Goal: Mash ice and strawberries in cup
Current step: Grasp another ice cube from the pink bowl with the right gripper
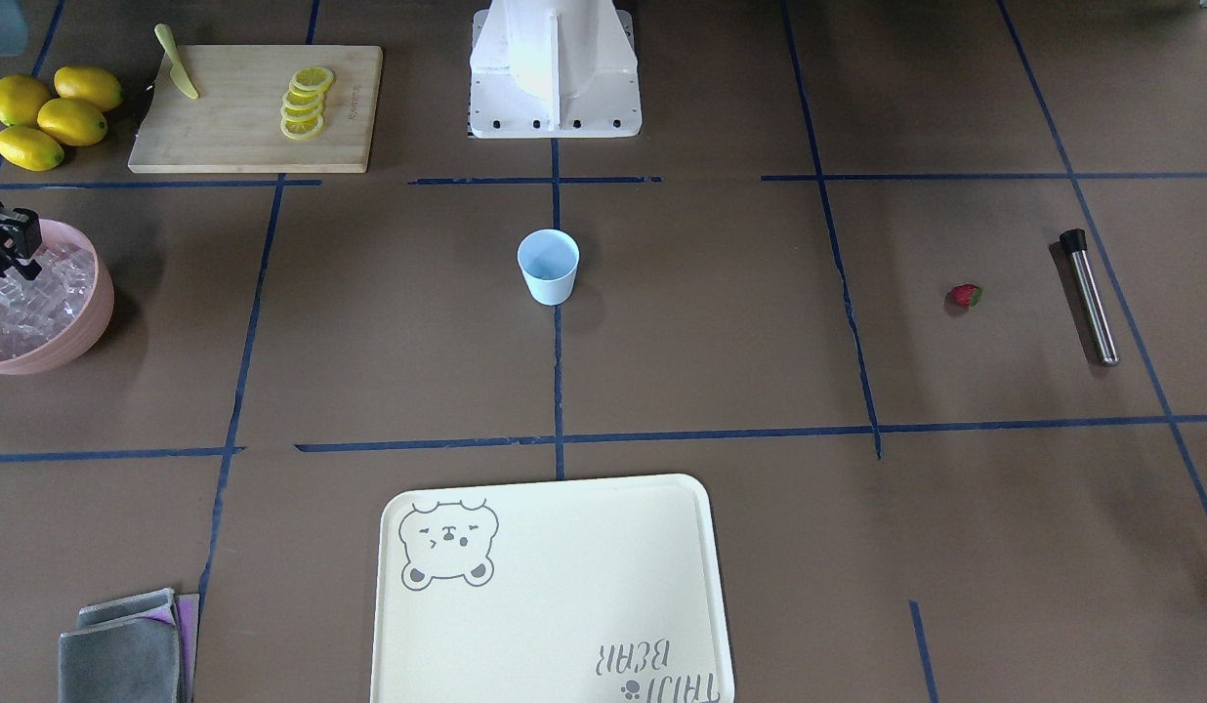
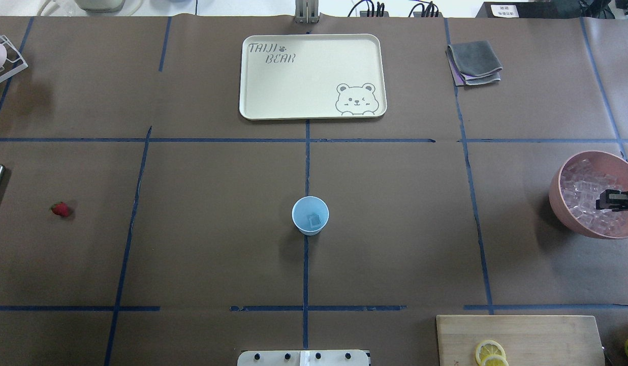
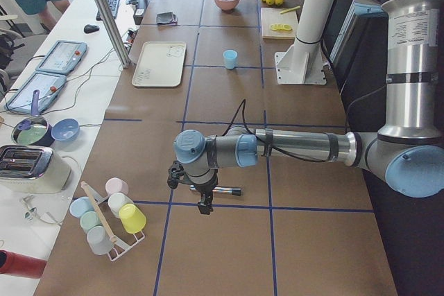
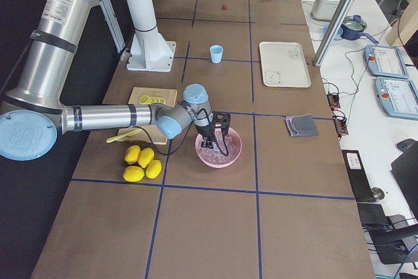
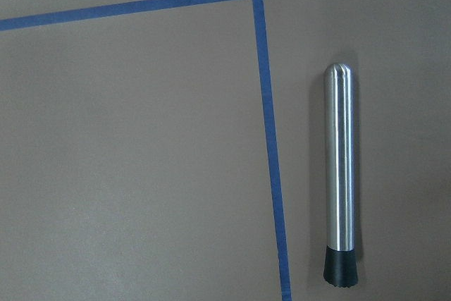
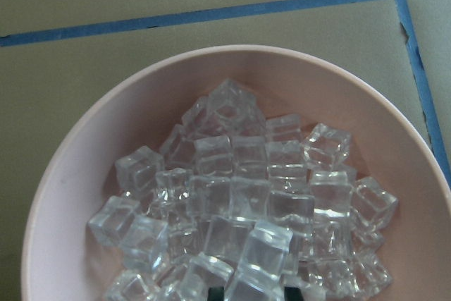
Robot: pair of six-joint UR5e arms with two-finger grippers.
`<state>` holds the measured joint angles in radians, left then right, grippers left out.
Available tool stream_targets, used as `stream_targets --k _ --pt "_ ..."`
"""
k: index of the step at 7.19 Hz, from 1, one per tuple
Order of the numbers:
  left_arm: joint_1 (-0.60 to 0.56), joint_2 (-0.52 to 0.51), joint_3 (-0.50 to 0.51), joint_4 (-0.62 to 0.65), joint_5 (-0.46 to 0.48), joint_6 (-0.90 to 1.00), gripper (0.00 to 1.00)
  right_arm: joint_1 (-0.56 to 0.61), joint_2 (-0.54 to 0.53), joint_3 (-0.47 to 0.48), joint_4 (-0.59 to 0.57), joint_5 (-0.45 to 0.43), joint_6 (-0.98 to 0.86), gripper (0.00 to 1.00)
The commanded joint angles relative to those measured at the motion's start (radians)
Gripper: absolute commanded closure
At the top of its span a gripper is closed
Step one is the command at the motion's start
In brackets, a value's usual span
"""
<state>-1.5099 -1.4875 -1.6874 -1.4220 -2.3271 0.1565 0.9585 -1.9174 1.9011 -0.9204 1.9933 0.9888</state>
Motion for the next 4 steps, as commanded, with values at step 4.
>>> stream_targets --k 4 --pt "0.0 0.0 -0.002 0.0 0.0 0.0 0.0 0.065 0.044 0.174 -0.208 0.025 -0.045 0.98"
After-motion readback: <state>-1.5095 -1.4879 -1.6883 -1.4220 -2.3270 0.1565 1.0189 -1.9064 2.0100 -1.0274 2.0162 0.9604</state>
